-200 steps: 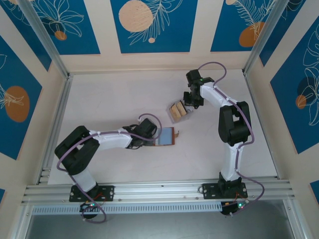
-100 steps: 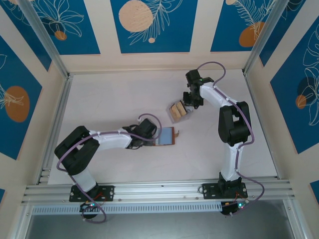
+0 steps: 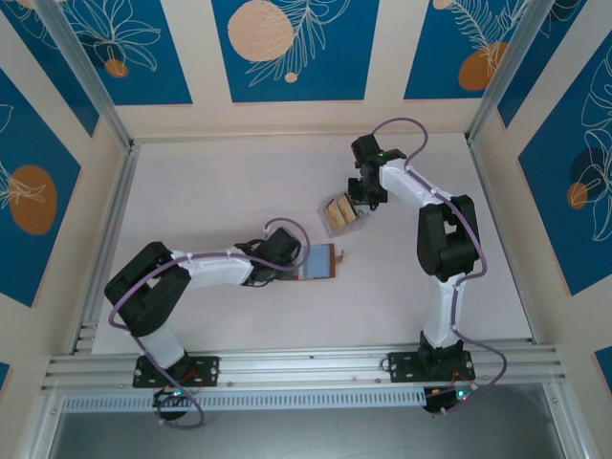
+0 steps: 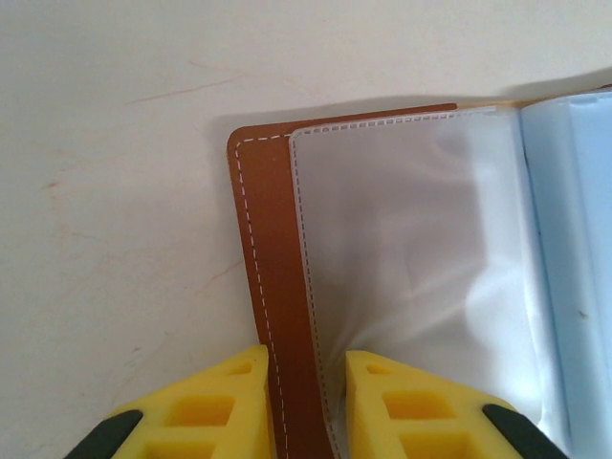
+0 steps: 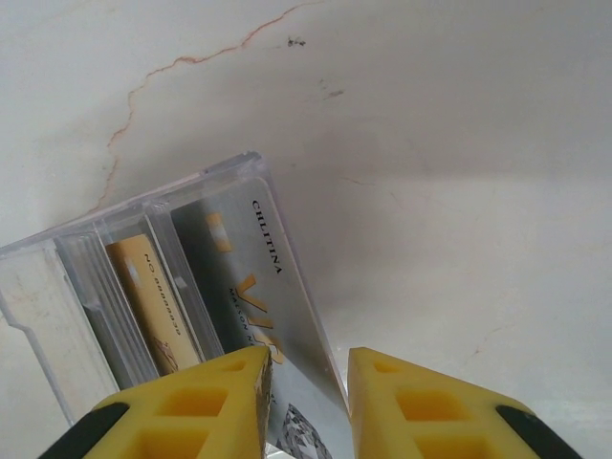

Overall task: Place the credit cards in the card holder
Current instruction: Pick up the credit card from the storage box.

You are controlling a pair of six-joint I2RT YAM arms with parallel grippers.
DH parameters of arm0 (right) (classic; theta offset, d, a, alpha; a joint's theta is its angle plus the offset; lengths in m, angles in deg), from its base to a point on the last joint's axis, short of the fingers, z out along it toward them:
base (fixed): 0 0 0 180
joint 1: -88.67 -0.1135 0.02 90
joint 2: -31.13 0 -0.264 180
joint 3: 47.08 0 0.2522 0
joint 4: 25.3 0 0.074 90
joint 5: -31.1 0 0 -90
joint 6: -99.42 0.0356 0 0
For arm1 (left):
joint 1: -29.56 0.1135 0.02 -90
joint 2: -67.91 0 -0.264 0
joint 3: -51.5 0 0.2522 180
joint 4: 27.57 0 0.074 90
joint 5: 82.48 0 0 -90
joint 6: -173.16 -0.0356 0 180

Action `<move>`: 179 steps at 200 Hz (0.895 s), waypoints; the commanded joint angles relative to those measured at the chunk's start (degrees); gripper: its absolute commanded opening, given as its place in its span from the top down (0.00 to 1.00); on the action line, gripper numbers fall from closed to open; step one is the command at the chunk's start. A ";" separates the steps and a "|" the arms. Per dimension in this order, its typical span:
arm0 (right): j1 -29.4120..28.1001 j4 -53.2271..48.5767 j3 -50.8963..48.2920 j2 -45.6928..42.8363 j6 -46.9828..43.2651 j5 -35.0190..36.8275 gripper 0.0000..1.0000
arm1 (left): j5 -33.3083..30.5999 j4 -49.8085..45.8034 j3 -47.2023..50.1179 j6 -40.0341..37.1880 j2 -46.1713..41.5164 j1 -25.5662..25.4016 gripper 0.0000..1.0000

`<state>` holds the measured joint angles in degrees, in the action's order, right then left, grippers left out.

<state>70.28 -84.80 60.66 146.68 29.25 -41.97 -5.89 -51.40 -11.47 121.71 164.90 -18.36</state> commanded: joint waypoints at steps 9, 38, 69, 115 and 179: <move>-1.10 -1.51 0.71 -3.17 -0.65 3.92 0.71 | 7.51 -1.79 2.72 0.69 4.70 -1.82 0.79; -1.69 -1.75 0.86 -3.49 -0.82 5.26 0.71 | 7.61 -1.55 2.89 0.83 4.79 -1.80 0.79; -1.34 -1.20 0.68 -3.38 -0.85 3.33 0.71 | 7.78 -1.45 3.07 0.92 4.64 -1.82 0.79; -0.34 -1.68 2.82 -1.74 -0.92 4.42 0.70 | 7.88 -1.31 3.24 0.96 4.62 -1.82 0.79; 0.00 -2.25 5.77 1.90 -1.37 1.70 0.69 | 7.87 -1.15 3.50 1.12 4.52 -1.82 0.79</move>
<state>70.02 -85.41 64.75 146.51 28.84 -38.54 -5.89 -50.81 -11.05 121.86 164.83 -18.36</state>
